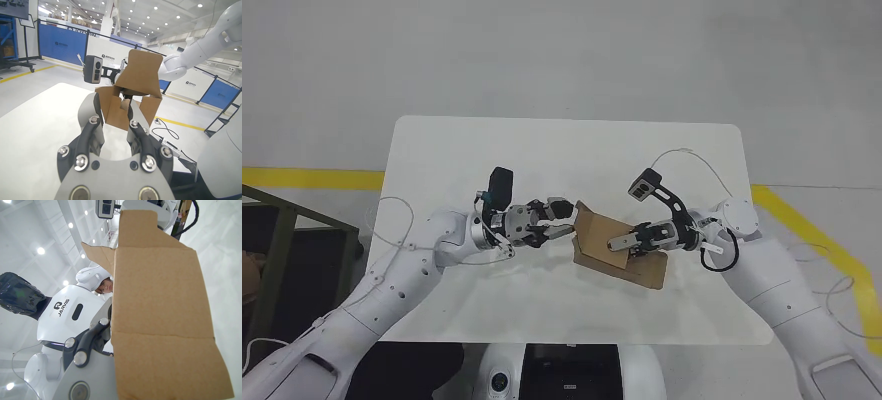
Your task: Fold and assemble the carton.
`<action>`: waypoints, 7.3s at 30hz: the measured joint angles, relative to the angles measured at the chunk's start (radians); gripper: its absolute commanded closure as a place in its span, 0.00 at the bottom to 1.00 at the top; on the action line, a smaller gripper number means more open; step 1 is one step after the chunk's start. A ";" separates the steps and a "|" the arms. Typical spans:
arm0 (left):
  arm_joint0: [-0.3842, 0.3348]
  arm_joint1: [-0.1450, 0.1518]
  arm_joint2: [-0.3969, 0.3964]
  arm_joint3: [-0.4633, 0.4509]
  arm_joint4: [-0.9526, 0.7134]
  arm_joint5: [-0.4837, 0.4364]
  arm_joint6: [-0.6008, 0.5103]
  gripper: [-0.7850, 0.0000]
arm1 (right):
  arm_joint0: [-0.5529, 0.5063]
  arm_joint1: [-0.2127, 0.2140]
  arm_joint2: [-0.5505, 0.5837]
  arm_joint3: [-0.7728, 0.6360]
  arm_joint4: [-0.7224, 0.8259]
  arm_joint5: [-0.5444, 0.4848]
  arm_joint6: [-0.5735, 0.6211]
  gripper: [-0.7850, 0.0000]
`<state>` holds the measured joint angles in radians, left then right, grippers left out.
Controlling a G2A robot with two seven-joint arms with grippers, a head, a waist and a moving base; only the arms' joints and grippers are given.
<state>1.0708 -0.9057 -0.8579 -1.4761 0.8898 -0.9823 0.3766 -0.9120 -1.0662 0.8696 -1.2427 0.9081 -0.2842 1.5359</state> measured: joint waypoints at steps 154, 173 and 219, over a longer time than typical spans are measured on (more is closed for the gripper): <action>-0.200 -0.011 0.028 -0.018 -1.286 0.564 -1.519 0.00 | 0.004 -0.005 0.015 -0.012 -0.210 -0.020 -0.020 1.00; -0.058 0.029 -0.111 -0.071 -1.230 0.590 -1.511 0.00 | 0.005 -0.008 0.022 -0.024 -0.200 -0.019 -0.019 1.00; -0.096 -0.026 -0.053 0.027 -1.199 0.598 -1.471 0.00 | -0.006 -0.017 0.029 -0.046 -0.187 -0.019 -0.019 1.00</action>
<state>0.9743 -0.9316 -0.9112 -1.4487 -0.3096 -0.3844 -1.0940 -0.9182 -1.0830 0.8991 -1.2885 0.7215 -0.3031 1.5172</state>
